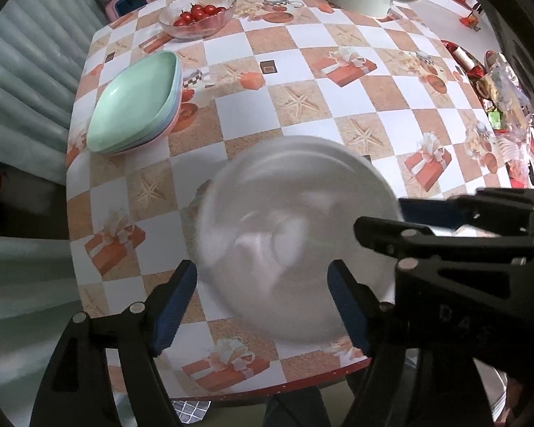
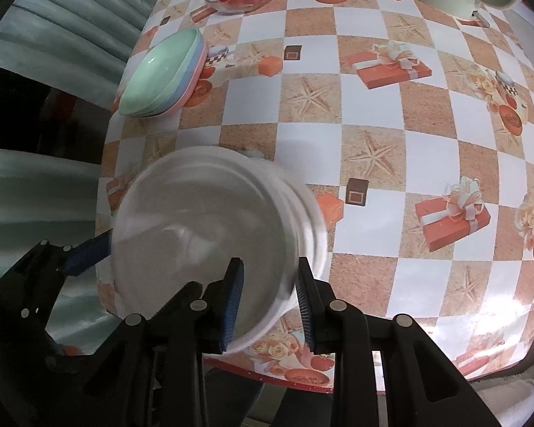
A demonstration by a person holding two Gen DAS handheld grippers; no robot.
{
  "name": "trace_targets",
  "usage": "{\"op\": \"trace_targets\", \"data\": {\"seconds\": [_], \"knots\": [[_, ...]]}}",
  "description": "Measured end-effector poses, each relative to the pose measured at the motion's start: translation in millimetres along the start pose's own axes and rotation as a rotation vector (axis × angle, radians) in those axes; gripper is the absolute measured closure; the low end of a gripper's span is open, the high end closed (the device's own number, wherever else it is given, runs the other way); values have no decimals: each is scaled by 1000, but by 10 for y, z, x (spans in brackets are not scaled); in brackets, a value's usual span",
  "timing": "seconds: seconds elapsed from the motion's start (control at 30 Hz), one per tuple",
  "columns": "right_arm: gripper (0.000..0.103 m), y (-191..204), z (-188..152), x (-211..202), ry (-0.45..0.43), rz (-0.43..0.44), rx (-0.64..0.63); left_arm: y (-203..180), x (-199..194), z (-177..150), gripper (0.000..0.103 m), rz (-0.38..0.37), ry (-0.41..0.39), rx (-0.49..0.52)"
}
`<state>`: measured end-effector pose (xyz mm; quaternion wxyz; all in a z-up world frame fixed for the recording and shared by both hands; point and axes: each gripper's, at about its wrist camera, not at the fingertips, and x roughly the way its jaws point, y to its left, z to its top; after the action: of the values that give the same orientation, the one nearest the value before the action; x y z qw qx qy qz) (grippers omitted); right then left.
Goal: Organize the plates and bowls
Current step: 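Grasp the rim of the stacked white bowls with both grippers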
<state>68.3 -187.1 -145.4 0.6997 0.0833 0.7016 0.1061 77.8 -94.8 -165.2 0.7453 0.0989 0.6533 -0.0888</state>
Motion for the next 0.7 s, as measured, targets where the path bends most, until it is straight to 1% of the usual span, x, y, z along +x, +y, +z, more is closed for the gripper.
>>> {"op": "trace_targets", "data": {"seconds": [0.07,0.2,0.33,0.5,0.7], "knots": [[10,-35,5,-40,-13,-2,7,52,-8,-2,23,-6,1,-11],[10,-113,30,-122,-32,-33,18,200,-56,-6,22,-19,-13,-49],[10,-249,54,-170,-33,-51,56,352,-89,-7,21,-6,-20,-81],[10,-371,20,-147,-6,-58,79,495,-68,-25,21,-18,9,-112],[10,-465,-118,-61,44,-65,104,525,17,-94,21,-34,57,-141]]}}
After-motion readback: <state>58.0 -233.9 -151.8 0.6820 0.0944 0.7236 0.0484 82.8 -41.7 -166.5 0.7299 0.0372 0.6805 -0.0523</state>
